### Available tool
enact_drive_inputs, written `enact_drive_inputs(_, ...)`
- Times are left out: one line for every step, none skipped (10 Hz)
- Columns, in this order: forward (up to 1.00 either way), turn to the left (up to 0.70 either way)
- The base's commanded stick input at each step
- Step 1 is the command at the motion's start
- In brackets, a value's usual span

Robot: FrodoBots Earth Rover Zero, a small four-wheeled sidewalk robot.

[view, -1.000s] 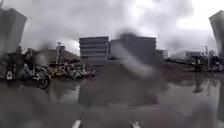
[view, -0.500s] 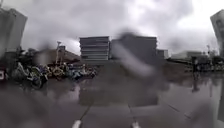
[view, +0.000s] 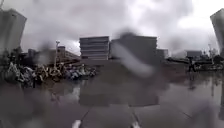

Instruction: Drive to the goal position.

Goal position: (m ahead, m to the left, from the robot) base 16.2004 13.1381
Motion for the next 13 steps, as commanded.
enact_drive_inputs(0.7,0.0)
enact_drive_inputs(0.7,0.0)
enact_drive_inputs(0.7,0.0)
enact_drive_inputs(0.7,0.0)
enact_drive_inputs(0.7,0.0)
enact_drive_inputs(0.7,0.0)
enact_drive_inputs(0.7,0.0)
enact_drive_inputs(0.7,0.0)
enact_drive_inputs(0.7,0.0)
enact_drive_inputs(0.7,0.0)
enact_drive_inputs(0.7,0.0)
enact_drive_inputs(0.7,0.0)
enact_drive_inputs(0.7,0.0)
